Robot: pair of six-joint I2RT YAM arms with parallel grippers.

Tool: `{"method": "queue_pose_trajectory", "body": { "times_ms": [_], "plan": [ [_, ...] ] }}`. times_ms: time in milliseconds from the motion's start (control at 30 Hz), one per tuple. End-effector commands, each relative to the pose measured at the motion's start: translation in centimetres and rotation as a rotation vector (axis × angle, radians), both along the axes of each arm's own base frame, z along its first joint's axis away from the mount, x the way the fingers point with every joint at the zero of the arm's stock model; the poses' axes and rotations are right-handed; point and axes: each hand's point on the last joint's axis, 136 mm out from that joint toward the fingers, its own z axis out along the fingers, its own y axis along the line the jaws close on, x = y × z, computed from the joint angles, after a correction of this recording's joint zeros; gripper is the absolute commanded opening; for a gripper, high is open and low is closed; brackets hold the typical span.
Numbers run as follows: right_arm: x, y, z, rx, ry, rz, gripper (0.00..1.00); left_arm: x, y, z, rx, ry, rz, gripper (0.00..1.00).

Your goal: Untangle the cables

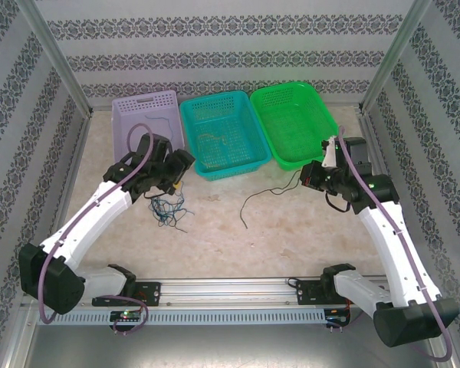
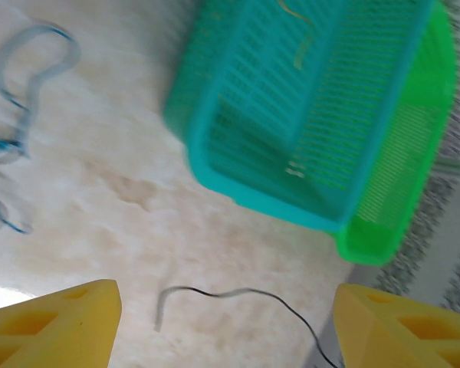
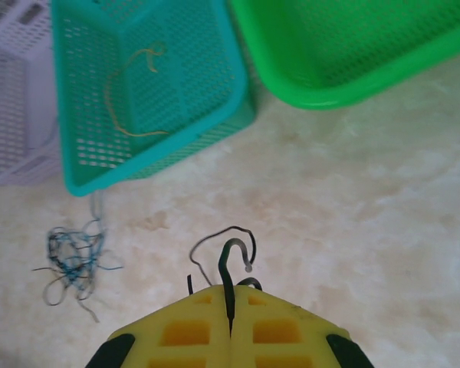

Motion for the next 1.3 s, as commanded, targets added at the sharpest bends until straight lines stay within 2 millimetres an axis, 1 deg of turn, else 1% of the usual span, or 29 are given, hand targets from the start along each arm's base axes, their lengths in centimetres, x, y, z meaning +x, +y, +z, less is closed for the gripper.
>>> {"method": "queue_pose_trajectory", "body": {
  "times_ms": [0, 100, 200, 267, 367, 433, 500, 533, 700, 800, 900, 1000, 1100, 1267],
  "plan": [
    [0.7, 2.6, 5.0, 0.127, -0.153, 0.092, 0.0, 0.6, -3.4, 3.2, -0.132, -0.024, 0.024, 0.73],
    [1.1, 4.1, 7.1, 0.193, -0.221, 0.155, 0.0, 0.8, -6.2, 5.0, -0.247, -0.026, 0.057, 0.79],
    [1.5, 5.8, 8.3, 0.248, -0.259, 0.228, 0.0, 1.2, -8.7, 6.3, -0.369, -0.024, 0.087, 0.83],
    [1.6, 6.8, 8.6, 0.241, -0.278, 0.273, 0.0, 1.4, -9.7, 6.9, -0.425, 0.0, 0.114, 0.83],
    [1.6, 8.4, 8.6, 0.186, -0.312, 0.348, 0.0, 2.2, -10.9, 8.7, -0.502, -0.016, 0.142, 0.83],
    [1.6, 9.5, 8.3, 0.14, -0.341, 0.39, 0.0, 2.7, -11.5, 10.4, -0.544, -0.032, 0.153, 0.8],
    [1.8, 10.2, 7.8, 0.087, -0.377, 0.408, 0.0, 2.9, -12.0, 11.6, -0.561, -0.03, 0.15, 0.77],
    [2.0, 10.5, 7.7, 0.069, -0.396, 0.415, 0.0, 2.7, -12.2, 11.8, -0.563, -0.014, 0.15, 0.75],
    [2.7, 12.2, 7.3, 0.007, -0.502, 0.44, 0.0, 1.9, -13.2, 12.1, -0.609, 0.052, 0.156, 0.67],
    [2.6, 13.3, 7.3, -0.002, -0.553, 0.469, 0.0, 1.3, -13.7, 11.4, -0.624, 0.1, 0.166, 0.63],
    [2.4, 14.2, 6.9, -0.027, -0.564, 0.5, 0.0, 1.2, -13.9, 11.0, -0.625, 0.112, 0.172, 0.62],
    [2.2, 14.7, 6.4, -0.036, -0.558, 0.519, 0.0, 1.3, -14.0, 10.5, -0.622, 0.125, 0.18, 0.6],
    [2.0, 14.9, 6.4, -0.045, -0.56, 0.526, 0.0, 1.2, -14.1, 10.1, -0.615, 0.137, 0.179, 0.58],
    [1.5, 15.3, 6.1, -0.048, -0.558, 0.547, 0.0, 1.1, -13.9, 9.3, -0.6, 0.153, 0.192, 0.48]
  ]
}}
